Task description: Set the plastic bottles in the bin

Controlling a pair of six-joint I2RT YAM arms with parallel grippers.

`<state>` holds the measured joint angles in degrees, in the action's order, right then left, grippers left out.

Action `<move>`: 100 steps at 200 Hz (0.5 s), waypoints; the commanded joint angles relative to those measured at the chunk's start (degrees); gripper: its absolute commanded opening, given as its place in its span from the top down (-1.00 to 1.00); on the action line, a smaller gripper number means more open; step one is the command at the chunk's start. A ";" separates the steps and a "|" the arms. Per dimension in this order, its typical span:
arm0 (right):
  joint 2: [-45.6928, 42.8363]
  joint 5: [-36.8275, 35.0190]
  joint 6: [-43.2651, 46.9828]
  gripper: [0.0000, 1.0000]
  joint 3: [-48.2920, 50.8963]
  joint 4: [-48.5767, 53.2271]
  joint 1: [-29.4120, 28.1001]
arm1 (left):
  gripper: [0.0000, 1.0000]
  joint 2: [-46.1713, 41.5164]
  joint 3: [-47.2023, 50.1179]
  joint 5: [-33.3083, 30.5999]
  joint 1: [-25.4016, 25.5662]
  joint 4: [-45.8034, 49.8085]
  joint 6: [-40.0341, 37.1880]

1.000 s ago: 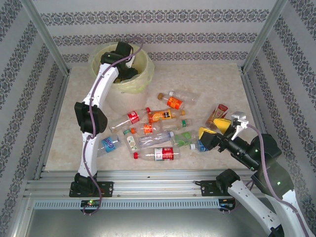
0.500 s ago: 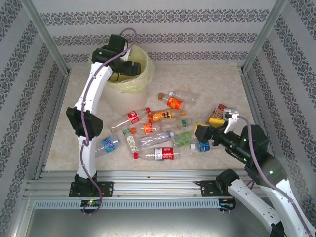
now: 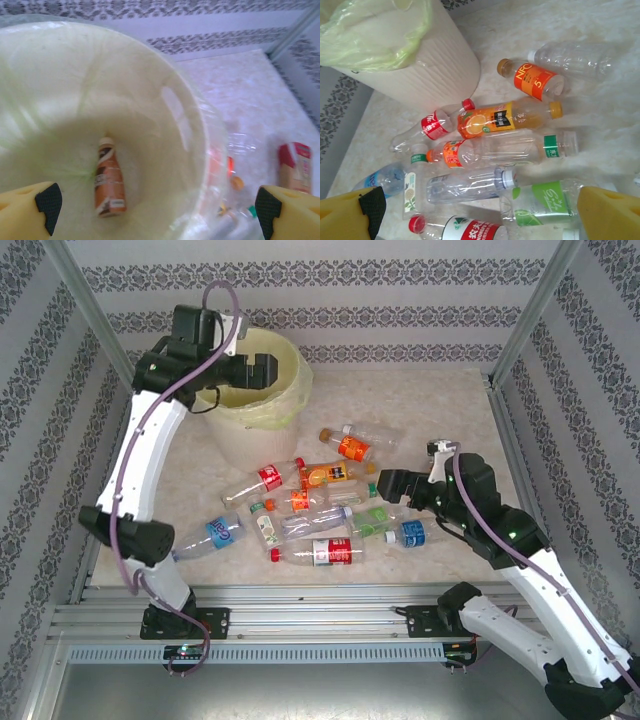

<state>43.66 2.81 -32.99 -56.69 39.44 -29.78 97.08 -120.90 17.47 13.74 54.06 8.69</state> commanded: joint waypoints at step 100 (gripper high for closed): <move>5.58 -9.36 -15.26 -0.88 4.66 15.44 7.55 | -1.00 -33.43 54.09 34.87 6.41 -36.62 5.26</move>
<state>49.91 -5.63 -40.51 -54.78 50.52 -26.33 65.78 -69.76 44.40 17.93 26.37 16.69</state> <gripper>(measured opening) 0.939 0.999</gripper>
